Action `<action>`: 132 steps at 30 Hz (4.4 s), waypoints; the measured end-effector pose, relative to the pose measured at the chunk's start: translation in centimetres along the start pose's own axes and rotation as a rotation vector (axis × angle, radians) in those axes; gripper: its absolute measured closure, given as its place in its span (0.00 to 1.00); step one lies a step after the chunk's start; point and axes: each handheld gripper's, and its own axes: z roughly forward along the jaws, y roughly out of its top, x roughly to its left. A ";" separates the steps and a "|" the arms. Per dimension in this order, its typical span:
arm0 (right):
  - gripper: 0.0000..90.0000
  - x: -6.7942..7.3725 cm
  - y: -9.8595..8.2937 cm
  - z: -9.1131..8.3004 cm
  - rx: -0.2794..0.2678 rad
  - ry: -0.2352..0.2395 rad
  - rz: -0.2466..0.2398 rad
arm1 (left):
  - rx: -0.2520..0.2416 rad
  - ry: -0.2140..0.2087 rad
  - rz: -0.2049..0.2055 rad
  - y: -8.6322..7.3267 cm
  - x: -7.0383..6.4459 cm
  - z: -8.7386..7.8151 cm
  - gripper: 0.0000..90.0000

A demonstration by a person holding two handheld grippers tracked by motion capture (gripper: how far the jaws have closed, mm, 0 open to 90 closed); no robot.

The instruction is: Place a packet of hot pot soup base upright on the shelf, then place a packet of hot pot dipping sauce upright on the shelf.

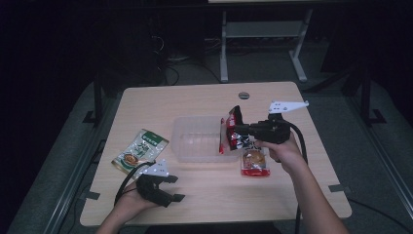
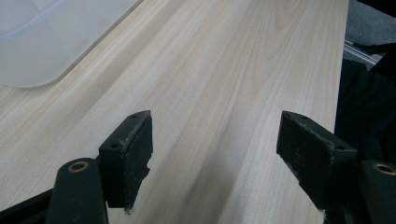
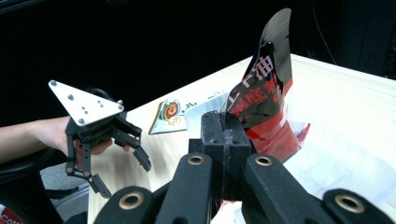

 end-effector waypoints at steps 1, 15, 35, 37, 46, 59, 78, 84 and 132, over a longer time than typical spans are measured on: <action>1.00 -0.1 -0.1 -0.1 0.003 -0.007 0.004 | 0.004 0.005 0.002 0.0 0.1 0.0 0.30; 1.00 -1.3 -1.3 0.5 0.043 -0.070 0.027 | 0.005 0.003 -0.010 -0.2 0.1 0.1 0.30; 1.00 -2.0 -2.3 2.8 0.080 -0.117 0.048 | 0.015 -0.005 -0.013 -0.1 -0.2 0.6 0.30; 1.00 -2.2 -2.3 3.1 0.080 -0.119 0.051 | 0.014 -0.007 -0.013 -0.1 -0.2 0.7 0.30; 1.00 -3.2 -2.5 4.5 0.102 -0.176 0.058 | 0.018 -0.007 -0.007 -0.2 -0.3 0.6 0.30; 0.97 -3.0 -2.5 4.1 0.108 -0.169 0.062 | 0.029 -0.005 -0.004 -0.2 -0.3 0.7 0.30; 0.38 -1.0 -1.8 1.3 0.121 -0.230 0.014 | 0.018 -0.001 -0.019 -0.3 -0.1 0.3 0.30; 0.36 -0.3 -2.8 -0.5 0.158 -0.256 -0.003 | 0.016 0.008 -0.010 -0.4 0.0 0.1 0.30; 1.00 -5.6 -10.2 2.8 0.531 -0.392 -0.040 | 0.024 0.013 -0.020 -0.6 -0.3 0.3 0.30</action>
